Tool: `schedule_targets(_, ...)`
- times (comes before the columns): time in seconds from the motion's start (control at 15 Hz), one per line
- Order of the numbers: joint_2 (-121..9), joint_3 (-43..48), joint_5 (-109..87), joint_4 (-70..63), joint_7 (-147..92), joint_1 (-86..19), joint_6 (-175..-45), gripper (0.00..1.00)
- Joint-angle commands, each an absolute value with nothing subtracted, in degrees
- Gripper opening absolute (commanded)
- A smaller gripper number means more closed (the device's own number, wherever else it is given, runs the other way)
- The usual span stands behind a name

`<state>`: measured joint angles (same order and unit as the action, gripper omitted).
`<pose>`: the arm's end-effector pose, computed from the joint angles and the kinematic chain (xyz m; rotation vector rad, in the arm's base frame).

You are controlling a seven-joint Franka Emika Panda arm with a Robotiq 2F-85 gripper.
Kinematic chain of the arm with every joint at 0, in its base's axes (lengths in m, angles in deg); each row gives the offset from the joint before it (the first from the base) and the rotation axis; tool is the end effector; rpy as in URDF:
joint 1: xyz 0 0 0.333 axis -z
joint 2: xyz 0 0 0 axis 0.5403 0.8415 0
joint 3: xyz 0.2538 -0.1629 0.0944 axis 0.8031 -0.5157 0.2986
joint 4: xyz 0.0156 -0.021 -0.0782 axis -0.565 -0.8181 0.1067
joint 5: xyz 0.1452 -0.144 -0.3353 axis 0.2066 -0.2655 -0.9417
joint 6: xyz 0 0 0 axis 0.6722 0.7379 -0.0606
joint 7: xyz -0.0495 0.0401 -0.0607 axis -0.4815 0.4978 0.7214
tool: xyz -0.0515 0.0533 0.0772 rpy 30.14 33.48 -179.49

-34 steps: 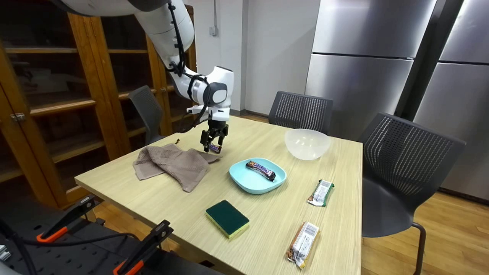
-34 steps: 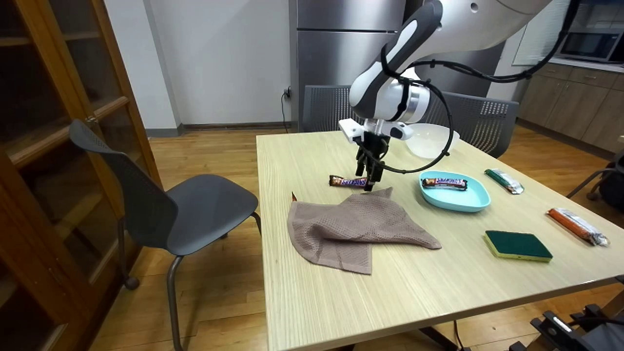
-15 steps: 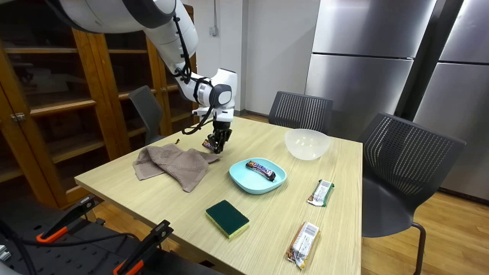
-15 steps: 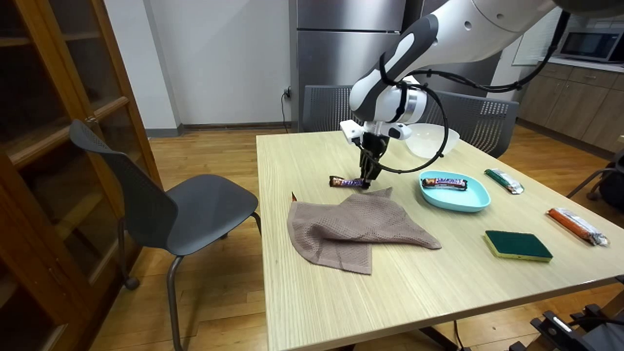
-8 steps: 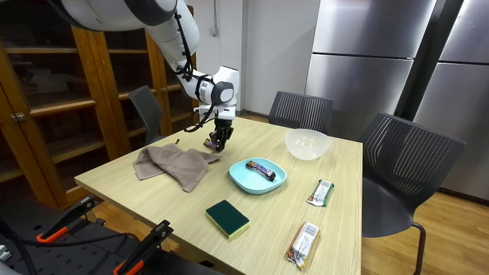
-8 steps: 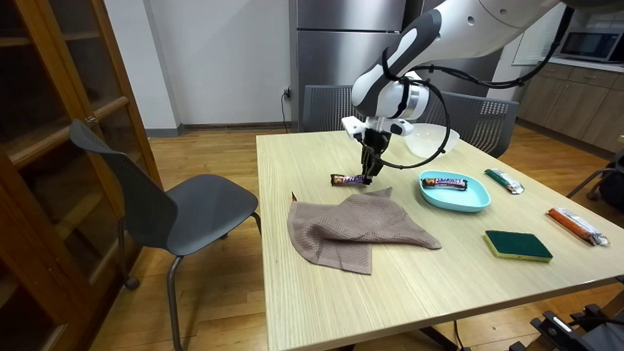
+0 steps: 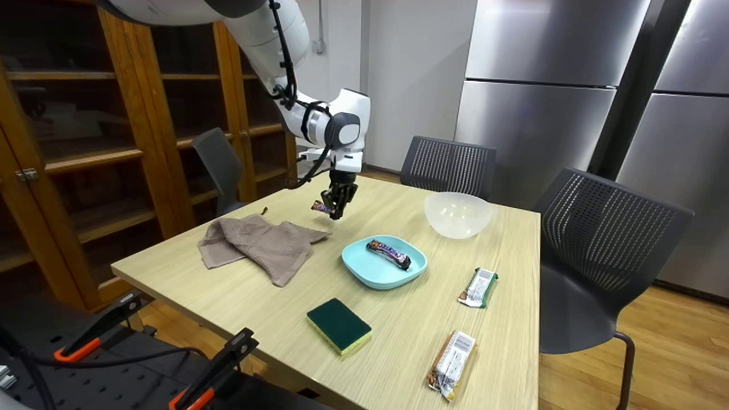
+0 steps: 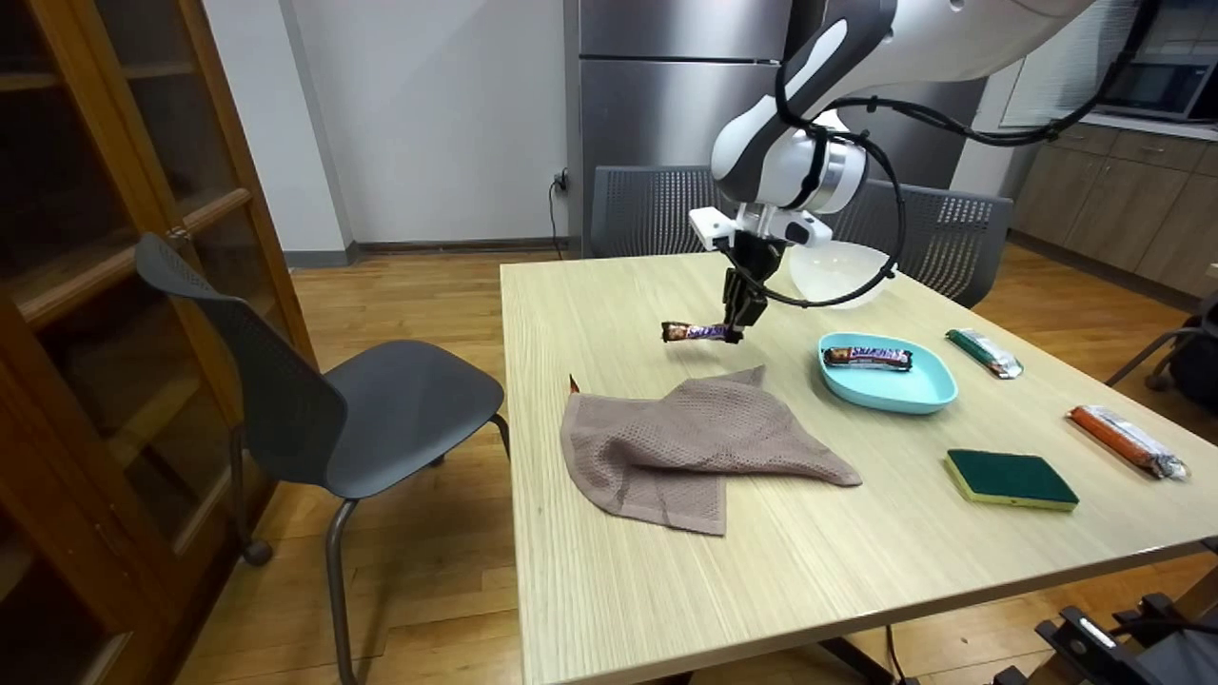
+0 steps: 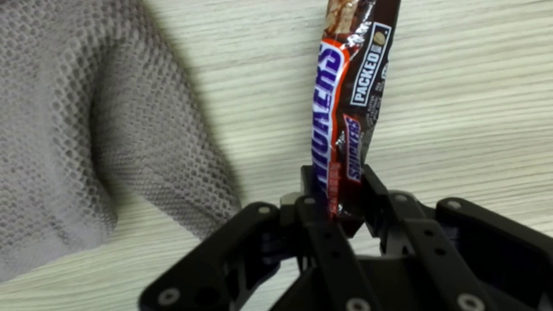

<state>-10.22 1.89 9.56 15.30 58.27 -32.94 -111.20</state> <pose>0.7322 -0.0377 0.0824 -1.8456 2.4046 0.1501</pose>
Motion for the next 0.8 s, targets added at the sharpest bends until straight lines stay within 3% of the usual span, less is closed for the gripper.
schedule_targets(0.0,-17.22,3.75,11.28,4.82,56.03,-31.17,-114.59,0.06)
schedule_targets(0.73,-29.08,1.99,14.1,-13.53,48.57,-25.56,-120.05,0.06)
